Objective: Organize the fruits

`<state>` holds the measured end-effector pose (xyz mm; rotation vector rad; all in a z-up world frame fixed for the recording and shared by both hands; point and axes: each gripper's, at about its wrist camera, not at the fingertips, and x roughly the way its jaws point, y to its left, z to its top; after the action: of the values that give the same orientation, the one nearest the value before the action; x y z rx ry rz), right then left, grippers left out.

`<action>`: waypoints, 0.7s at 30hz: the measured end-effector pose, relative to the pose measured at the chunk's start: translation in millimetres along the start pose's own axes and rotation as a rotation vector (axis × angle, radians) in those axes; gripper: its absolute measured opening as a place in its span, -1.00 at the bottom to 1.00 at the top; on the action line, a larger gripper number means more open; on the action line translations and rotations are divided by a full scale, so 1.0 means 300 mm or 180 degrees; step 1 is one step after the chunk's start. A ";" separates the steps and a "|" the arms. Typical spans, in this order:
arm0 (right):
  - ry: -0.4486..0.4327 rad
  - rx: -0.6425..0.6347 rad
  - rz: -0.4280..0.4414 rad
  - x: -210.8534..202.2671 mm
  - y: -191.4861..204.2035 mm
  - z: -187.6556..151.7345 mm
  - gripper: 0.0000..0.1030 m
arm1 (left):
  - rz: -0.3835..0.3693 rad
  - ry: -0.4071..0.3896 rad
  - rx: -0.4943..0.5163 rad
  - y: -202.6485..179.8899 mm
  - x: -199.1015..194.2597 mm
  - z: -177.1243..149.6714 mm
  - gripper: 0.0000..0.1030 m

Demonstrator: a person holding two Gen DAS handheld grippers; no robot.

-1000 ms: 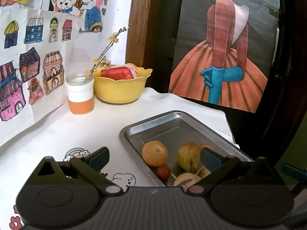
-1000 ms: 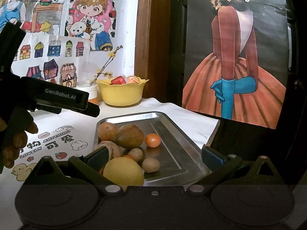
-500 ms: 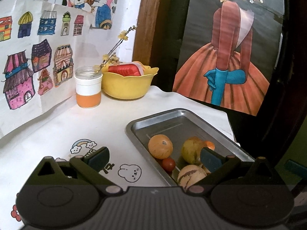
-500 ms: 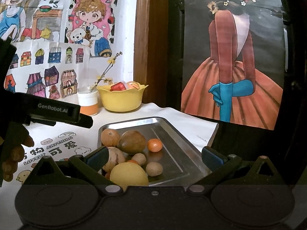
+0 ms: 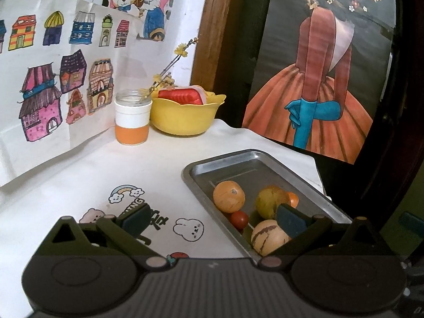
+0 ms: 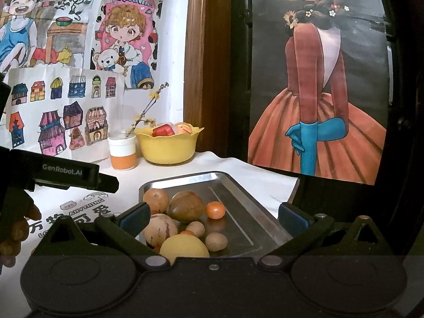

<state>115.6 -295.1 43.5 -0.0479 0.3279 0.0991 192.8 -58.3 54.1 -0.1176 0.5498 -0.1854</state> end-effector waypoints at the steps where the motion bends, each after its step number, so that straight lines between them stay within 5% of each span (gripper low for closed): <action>1: -0.0002 0.0002 -0.0002 0.000 -0.001 0.000 0.99 | -0.0001 0.0001 -0.0003 0.002 -0.004 -0.003 0.99; 21: -0.0075 0.0044 -0.0042 -0.062 0.001 0.004 0.99 | 0.0014 -0.0047 -0.0099 0.042 -0.077 -0.058 0.99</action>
<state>98.5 -296.3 50.5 -0.0351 0.3046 0.0843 166.0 -42.2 49.0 -0.1480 0.5384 -0.1717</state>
